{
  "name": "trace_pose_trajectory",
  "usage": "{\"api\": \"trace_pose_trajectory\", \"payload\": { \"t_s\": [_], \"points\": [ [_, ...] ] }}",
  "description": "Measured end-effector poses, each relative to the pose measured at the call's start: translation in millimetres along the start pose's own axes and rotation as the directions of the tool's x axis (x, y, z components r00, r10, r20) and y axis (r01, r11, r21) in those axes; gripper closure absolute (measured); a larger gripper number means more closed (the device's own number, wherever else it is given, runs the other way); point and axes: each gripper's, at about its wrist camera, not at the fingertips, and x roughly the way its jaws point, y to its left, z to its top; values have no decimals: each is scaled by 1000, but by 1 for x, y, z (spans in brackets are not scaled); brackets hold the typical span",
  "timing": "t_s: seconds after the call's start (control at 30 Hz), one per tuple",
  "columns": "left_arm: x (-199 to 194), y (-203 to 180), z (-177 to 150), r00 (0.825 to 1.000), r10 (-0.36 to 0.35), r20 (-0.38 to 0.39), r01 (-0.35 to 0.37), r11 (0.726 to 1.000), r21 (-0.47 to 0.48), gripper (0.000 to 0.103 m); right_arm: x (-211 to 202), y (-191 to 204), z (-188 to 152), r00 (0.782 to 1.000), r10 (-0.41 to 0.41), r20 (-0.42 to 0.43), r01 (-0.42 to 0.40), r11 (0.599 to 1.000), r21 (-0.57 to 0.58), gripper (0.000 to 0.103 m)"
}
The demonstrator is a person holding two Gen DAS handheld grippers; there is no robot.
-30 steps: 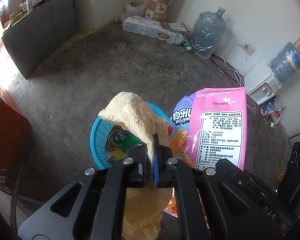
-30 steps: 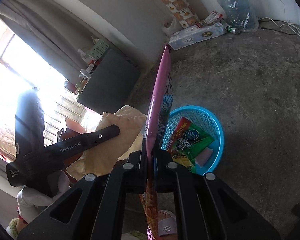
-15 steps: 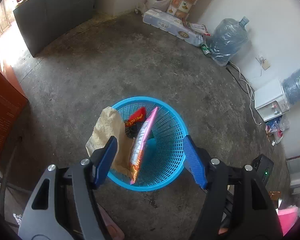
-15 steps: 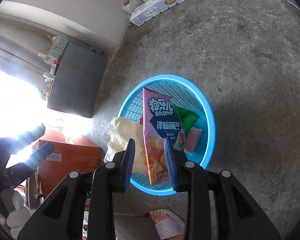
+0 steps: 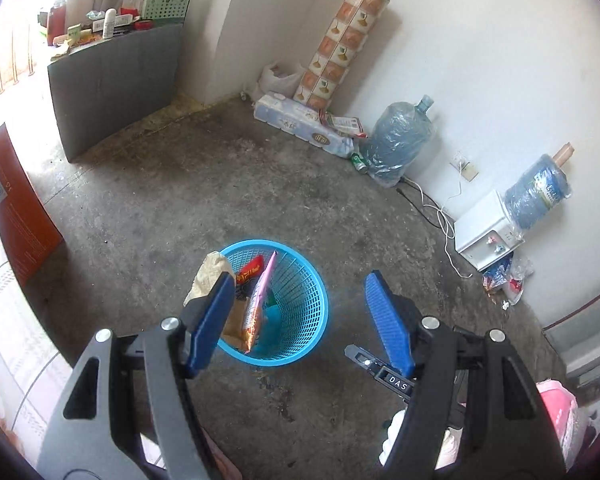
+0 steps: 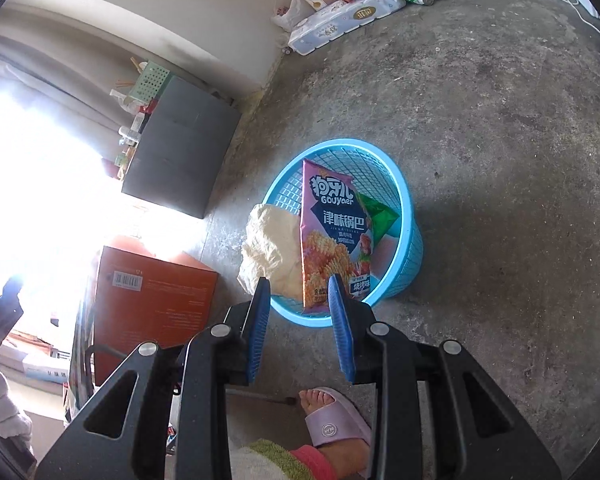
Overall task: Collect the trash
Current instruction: 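Open the right tool over the basket while the left tool releases the beige paper, then move both tools back over the table toward the white CABLE box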
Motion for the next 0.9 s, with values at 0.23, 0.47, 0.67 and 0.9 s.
{"api": "trace_pose_trajectory", "payload": {
  "t_s": [0.23, 0.47, 0.67, 0.9],
  "points": [
    [-114, 16, -33, 989, 39, 140, -44, 999, 32, 39, -3, 61, -1, 996, 70, -57, -78, 986, -145, 73],
    [-228, 58, -84, 938, 180, 296, -190, 982, 7, 33, 81, 129, 14, 966, 29, -258, -93, 966, -240, 64],
    [-303, 121, -136, 870, 360, 338, -339, 933, -121, 33, 188, 124, 23, 919, -176, -352, 89, 964, -250, 72],
    [-364, 181, -172, 782, 526, 334, -459, 849, -262, 33, 258, 97, 21, 879, -303, -369, 239, 948, -209, 90]
  ]
}}
